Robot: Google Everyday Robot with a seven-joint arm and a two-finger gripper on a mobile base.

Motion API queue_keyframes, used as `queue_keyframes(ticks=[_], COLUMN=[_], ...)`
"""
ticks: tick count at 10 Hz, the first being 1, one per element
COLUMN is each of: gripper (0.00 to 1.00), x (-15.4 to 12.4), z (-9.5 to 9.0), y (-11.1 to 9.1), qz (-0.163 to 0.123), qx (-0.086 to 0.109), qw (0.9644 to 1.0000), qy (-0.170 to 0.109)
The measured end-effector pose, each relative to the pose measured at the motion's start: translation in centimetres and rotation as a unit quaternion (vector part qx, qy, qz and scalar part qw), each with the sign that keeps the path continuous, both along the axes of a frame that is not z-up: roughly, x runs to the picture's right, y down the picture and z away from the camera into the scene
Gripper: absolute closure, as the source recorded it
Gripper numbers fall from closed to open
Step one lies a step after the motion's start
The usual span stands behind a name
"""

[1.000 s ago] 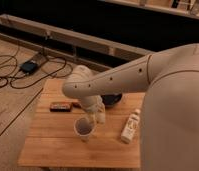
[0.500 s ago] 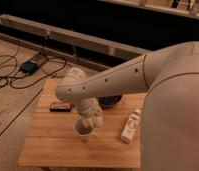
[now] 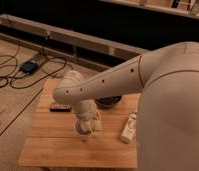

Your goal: Place the white sponge in the ceramic cup

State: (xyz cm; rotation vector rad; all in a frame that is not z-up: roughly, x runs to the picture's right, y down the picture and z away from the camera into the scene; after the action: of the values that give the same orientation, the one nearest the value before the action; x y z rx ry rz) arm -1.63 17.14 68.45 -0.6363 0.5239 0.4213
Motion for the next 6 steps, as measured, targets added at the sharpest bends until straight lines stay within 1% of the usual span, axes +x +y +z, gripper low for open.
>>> queue_keyframes(ticks=[4,6], gripper=[0.40,0.23], x=[-0.21,-0.23], z=[0.41,0.58], y=[0.13,0.11], qz=[-0.007,-0.011], qx=[-0.012,-0.016], qw=[0.9999,0.9998], qy=[0.001,0.002])
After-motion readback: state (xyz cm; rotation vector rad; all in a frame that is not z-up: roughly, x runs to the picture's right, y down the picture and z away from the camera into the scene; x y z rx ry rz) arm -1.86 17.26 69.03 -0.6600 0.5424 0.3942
